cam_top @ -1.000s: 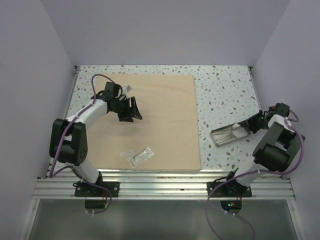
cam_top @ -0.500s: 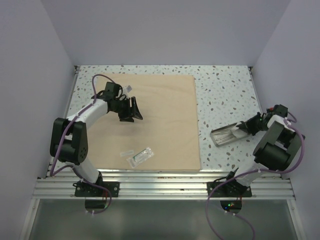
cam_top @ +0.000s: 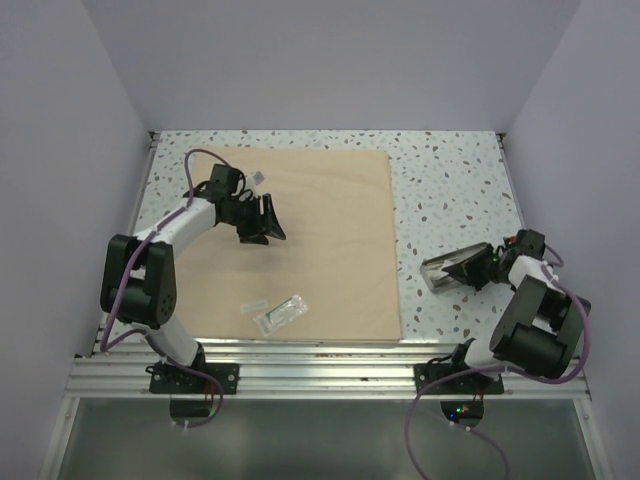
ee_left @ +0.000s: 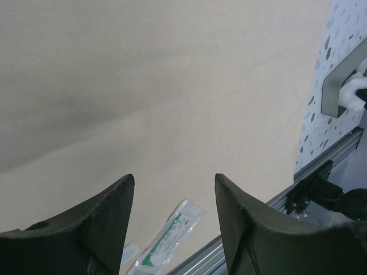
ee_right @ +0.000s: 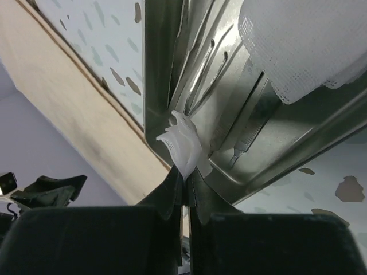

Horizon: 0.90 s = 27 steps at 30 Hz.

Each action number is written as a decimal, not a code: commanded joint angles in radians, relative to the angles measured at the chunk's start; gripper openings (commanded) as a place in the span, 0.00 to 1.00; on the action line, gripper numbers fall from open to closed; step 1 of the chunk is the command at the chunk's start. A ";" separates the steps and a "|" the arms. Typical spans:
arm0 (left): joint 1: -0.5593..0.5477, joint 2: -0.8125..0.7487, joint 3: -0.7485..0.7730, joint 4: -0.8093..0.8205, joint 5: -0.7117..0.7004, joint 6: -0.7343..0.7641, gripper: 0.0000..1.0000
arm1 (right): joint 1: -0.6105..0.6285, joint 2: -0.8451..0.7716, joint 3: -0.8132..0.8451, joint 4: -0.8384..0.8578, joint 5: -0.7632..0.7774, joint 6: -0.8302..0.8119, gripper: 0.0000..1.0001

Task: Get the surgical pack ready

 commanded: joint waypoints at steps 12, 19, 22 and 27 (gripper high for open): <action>0.013 -0.051 -0.013 0.039 0.006 0.023 0.62 | 0.045 0.100 0.023 0.152 0.000 0.059 0.00; 0.019 -0.062 -0.024 0.038 0.005 0.026 0.63 | 0.045 0.106 0.080 -0.015 0.108 -0.020 0.06; 0.019 -0.061 -0.024 0.039 0.008 0.025 0.62 | 0.045 0.086 0.086 -0.066 0.135 -0.032 0.17; 0.019 -0.051 -0.019 0.042 0.015 0.022 0.62 | 0.045 0.090 0.112 -0.141 0.160 -0.061 0.36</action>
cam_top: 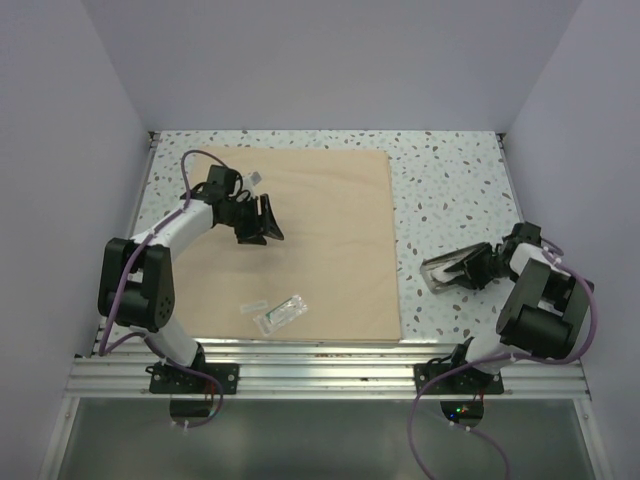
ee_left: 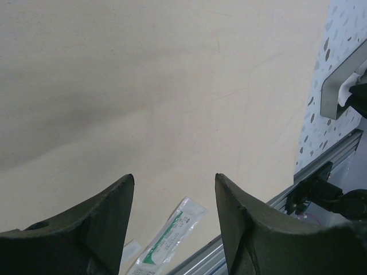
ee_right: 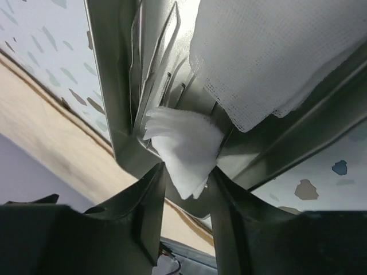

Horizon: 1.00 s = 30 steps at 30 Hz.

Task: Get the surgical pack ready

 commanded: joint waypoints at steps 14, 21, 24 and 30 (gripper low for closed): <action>0.008 -0.040 0.004 -0.044 -0.172 0.026 0.63 | 0.146 -0.142 0.351 -0.464 0.257 -0.085 0.55; -0.007 -0.060 -0.010 -0.123 -0.257 0.049 0.62 | 0.516 -0.050 0.552 -0.403 0.228 -0.051 0.55; -0.029 -0.096 -0.048 -0.151 -0.255 0.055 0.59 | 0.669 0.027 0.572 -0.349 0.141 -0.068 0.55; -0.110 -0.198 -0.125 -0.206 -0.282 -0.006 0.55 | 0.947 0.186 0.560 -0.213 -0.046 -0.111 0.54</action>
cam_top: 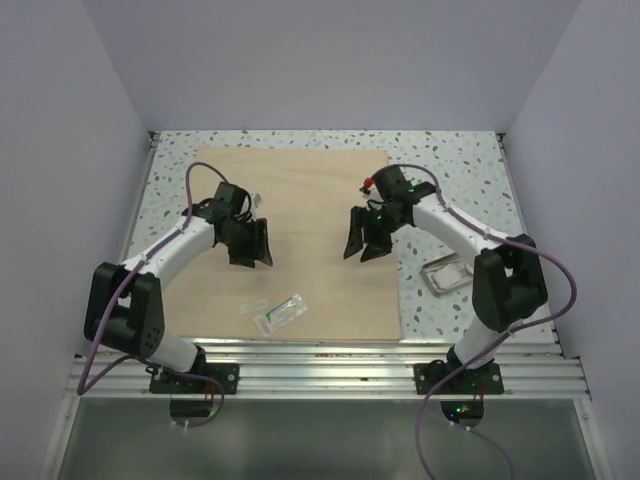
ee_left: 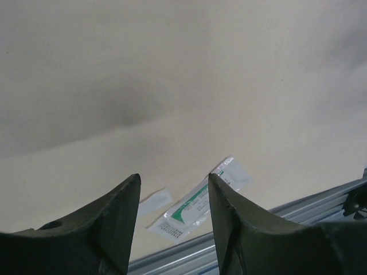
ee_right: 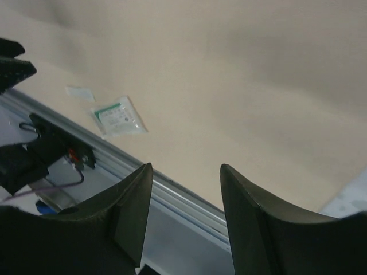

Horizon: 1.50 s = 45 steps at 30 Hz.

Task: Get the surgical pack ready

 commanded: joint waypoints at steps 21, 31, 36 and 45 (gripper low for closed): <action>-0.234 0.027 -0.154 0.136 0.239 0.155 0.68 | 0.167 -0.040 -0.271 0.295 -0.277 0.044 0.60; -0.335 0.130 -0.174 0.135 0.132 0.126 0.67 | 0.167 -0.073 -0.312 0.314 -0.258 0.055 0.60; -0.383 0.190 -0.145 0.110 0.064 0.105 0.56 | 0.167 -0.064 -0.306 0.311 -0.252 0.053 0.60; -0.392 0.190 -0.104 0.107 0.024 0.091 0.22 | 0.170 -0.027 -0.306 0.351 -0.293 0.090 0.60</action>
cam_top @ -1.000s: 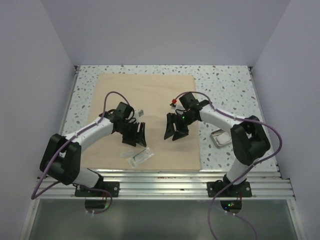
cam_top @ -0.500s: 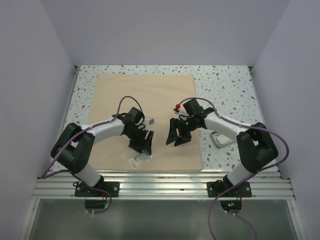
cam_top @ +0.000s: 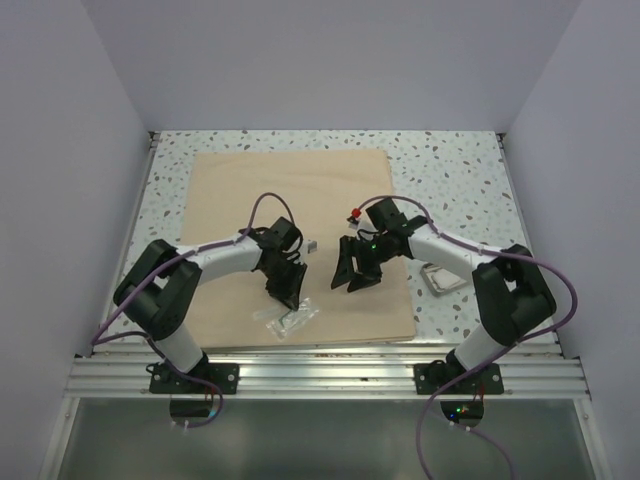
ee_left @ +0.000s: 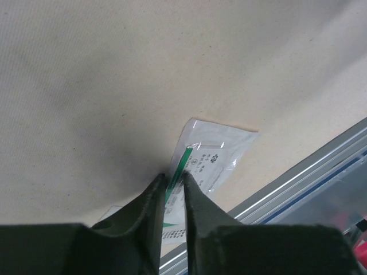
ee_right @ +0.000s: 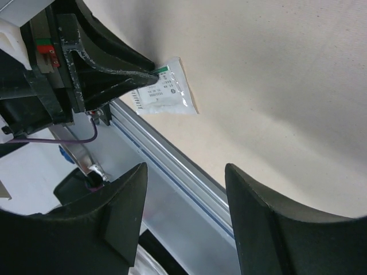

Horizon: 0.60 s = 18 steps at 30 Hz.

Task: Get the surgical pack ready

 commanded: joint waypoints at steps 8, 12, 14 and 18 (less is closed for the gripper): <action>-0.013 0.039 0.028 -0.004 -0.103 0.034 0.00 | 0.018 0.084 -0.051 0.210 -0.176 0.053 0.59; -0.012 0.036 0.037 -0.005 -0.116 0.041 0.00 | 0.038 0.118 -0.091 0.299 -0.179 0.101 0.59; -0.012 0.042 0.039 -0.002 -0.115 0.044 0.00 | 0.041 0.136 -0.106 0.349 -0.185 0.130 0.58; -0.012 0.059 0.033 0.007 -0.112 0.048 0.00 | 0.055 0.204 -0.114 0.435 -0.191 0.171 0.57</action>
